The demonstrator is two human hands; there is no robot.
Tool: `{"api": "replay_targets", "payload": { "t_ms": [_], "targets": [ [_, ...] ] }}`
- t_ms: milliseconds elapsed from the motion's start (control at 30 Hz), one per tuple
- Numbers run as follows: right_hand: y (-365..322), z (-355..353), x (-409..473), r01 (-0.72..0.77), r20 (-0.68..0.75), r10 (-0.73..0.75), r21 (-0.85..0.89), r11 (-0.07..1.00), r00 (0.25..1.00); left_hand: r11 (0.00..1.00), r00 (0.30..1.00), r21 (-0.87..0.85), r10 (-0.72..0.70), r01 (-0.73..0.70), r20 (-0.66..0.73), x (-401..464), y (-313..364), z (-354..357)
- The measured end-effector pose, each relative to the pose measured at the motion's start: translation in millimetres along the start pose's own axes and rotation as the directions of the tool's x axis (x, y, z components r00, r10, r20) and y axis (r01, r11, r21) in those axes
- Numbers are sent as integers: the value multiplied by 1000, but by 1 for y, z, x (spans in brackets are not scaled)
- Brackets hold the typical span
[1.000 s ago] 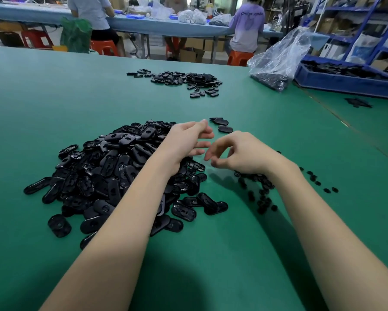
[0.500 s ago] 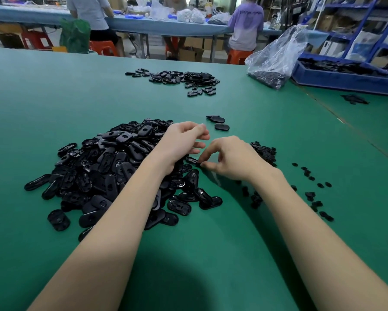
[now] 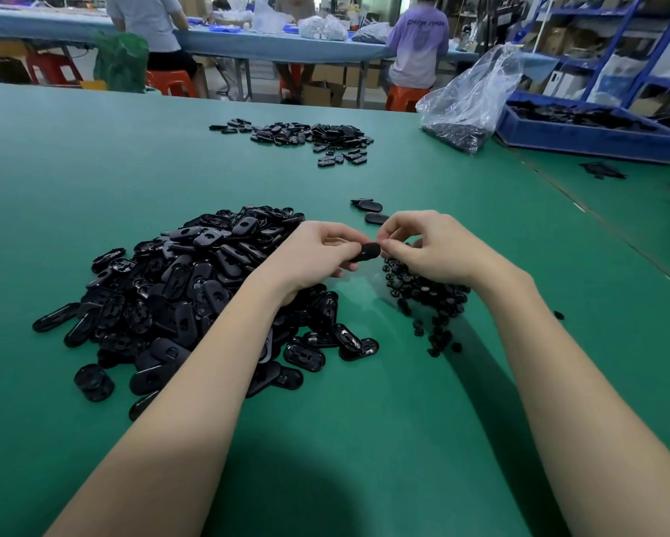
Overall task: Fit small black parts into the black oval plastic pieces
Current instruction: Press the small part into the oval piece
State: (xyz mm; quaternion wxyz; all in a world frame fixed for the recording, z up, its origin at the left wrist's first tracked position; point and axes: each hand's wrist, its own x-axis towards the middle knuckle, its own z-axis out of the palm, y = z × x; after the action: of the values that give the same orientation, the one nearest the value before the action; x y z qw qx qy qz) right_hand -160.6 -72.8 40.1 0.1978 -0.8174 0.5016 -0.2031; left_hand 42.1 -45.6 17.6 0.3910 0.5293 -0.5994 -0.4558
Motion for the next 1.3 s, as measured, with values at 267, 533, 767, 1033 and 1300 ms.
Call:
{"api": "replay_targets", "payload": {
  "t_ms": [267,533,767,1033,1300],
  "targets": [
    [2,-5,-1,-219,43,249,-347,912,968,997,994,-70,-41,34,-97,5,-5,-2],
    [-11,12,0,-227,-38,238,-477,849,970,992,995,-128,-31,20,-91,5,-6,-2],
    [-6,10,2,-235,9,245,-255,938,969,981,994,-194,-39,19,-101,3,-6,-2],
    [-8,7,0,-181,-28,205,365,913,978,960,993,-279,-51,20,-104,4,-3,1],
    [-10,6,4,-119,-68,161,417,901,985,979,992,-202,-38,12,-124,4,0,-1]
  ]
}}
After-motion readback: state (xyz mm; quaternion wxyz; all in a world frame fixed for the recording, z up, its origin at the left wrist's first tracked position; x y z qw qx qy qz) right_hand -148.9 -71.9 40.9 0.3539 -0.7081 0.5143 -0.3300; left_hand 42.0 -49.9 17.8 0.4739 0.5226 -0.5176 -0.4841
